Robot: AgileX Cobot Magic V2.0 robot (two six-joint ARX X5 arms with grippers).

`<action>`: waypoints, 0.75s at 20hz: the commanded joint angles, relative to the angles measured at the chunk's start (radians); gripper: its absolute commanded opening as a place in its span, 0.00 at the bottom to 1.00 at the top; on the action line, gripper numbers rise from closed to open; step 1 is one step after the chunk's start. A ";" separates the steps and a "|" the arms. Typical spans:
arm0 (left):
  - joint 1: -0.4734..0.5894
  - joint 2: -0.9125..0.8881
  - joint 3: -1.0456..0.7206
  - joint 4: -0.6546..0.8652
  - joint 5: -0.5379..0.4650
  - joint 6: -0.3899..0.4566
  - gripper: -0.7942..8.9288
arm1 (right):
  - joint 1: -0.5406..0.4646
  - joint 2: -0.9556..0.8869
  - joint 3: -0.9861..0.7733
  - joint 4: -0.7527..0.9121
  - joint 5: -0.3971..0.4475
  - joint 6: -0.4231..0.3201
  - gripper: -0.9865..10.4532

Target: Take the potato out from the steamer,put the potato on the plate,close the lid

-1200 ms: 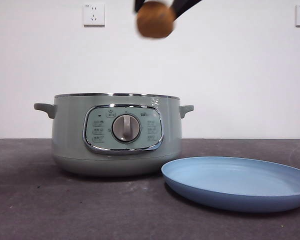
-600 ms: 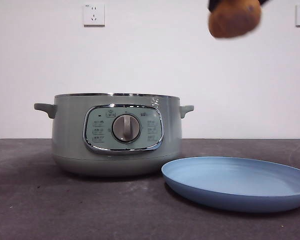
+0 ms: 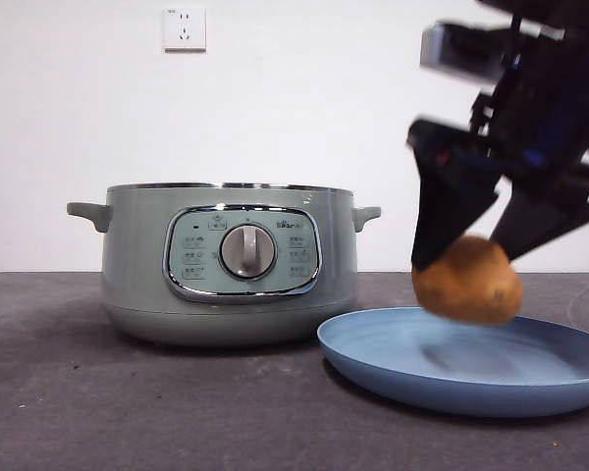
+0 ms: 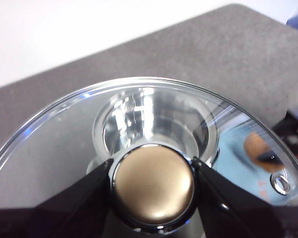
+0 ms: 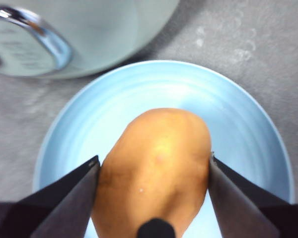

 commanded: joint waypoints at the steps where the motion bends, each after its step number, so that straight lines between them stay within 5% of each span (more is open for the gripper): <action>1: -0.002 0.015 0.004 0.086 0.054 -0.001 0.07 | -0.005 0.060 -0.029 0.036 0.000 0.012 0.07; 7: -0.042 0.127 0.004 0.193 0.071 0.006 0.07 | -0.006 0.143 -0.029 0.047 0.000 0.013 0.08; 9: -0.059 0.180 0.004 0.233 0.071 0.013 0.07 | -0.006 0.145 -0.029 0.044 0.000 0.024 0.21; 12: -0.084 0.269 0.004 0.298 0.069 0.032 0.07 | -0.011 0.135 -0.028 0.044 0.003 0.032 0.55; 15: -0.103 0.359 0.004 0.366 0.067 0.032 0.07 | -0.013 0.114 -0.026 0.044 0.006 0.039 0.59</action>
